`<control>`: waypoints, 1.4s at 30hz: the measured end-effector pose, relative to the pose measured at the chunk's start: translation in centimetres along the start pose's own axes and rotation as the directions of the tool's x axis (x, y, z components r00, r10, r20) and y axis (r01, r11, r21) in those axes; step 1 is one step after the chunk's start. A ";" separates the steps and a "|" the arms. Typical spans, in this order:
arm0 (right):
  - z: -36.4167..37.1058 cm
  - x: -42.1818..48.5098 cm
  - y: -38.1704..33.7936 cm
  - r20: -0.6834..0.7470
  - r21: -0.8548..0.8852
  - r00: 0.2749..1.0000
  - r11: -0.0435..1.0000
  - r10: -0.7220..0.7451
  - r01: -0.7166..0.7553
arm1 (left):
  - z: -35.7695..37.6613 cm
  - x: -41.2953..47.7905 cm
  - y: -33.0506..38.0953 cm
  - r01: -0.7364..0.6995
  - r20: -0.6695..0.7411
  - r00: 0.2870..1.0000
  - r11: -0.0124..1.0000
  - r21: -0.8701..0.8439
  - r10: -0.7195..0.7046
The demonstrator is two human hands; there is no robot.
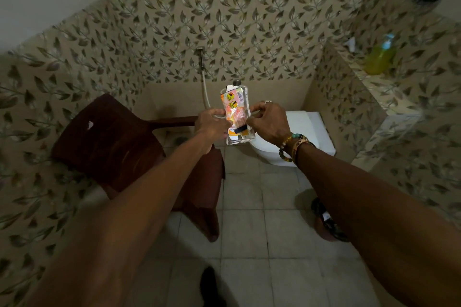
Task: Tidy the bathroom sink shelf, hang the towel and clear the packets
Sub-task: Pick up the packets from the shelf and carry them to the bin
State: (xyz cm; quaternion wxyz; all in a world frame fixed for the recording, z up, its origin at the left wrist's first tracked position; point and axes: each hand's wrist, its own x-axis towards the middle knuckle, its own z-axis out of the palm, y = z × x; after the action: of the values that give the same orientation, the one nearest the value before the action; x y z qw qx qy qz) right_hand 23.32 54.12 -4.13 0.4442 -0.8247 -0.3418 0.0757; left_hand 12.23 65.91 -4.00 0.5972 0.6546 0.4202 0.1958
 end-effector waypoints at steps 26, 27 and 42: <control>5.8 13.0 -3.9 -0.128 -0.183 0.989 0.979 0.067 -0.090 | -4.1 16.6 4.4 -0.030 0.223 0.974 0.998 -0.058 0.042; 6.0 13.2 -4.0 -0.125 -0.190 0.990 0.978 0.059 -0.083 | -4.3 16.7 4.3 -0.030 0.220 0.975 0.998 -0.057 0.042; 3.3 15.3 -4.2 -0.163 -0.175 0.987 0.984 0.013 -0.042 | -2.7 17.9 7.4 -0.073 0.242 0.966 0.995 -0.073 0.089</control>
State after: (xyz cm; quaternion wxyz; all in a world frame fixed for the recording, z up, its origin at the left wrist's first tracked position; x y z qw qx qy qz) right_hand 31.40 67.57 -0.04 0.3938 -0.8692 -0.2985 -0.0159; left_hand 22.77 82.10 -0.84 0.6564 0.6710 0.3100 0.1511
